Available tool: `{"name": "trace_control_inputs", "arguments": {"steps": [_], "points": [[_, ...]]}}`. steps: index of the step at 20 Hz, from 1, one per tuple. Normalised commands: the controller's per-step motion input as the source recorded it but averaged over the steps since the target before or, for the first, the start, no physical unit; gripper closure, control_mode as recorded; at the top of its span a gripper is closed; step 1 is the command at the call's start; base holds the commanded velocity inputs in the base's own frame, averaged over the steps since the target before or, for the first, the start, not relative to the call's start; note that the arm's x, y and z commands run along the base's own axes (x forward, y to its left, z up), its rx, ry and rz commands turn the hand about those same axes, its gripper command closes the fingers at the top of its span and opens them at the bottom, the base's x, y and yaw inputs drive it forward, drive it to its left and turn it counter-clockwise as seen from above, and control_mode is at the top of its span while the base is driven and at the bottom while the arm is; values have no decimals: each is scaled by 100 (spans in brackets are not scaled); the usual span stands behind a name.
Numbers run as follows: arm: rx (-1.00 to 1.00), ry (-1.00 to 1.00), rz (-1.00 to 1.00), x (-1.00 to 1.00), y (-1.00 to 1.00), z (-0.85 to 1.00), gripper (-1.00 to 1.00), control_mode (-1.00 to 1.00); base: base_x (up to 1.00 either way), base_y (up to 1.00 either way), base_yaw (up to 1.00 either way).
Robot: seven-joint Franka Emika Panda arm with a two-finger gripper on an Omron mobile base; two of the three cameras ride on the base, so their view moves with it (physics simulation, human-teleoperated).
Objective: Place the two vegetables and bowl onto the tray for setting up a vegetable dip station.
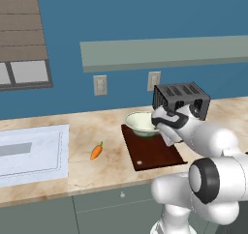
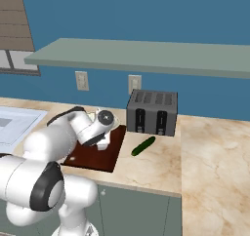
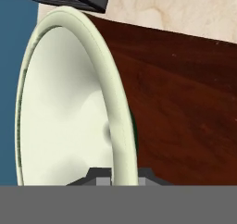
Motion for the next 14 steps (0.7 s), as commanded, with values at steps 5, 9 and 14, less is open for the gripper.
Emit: {"name": "trace_control_inputs", "arguments": {"steps": [5, 9, 14], "points": [[0, 0, 0, 14, -1, -11, 100, -100, 0, 0, 0], [0, 0, 0, 4, 0, -15, 100, -100, 0, 0, 0], [0, 0, 0, 0, 0, -11, 100, -100, 0, 0, 0]]}}
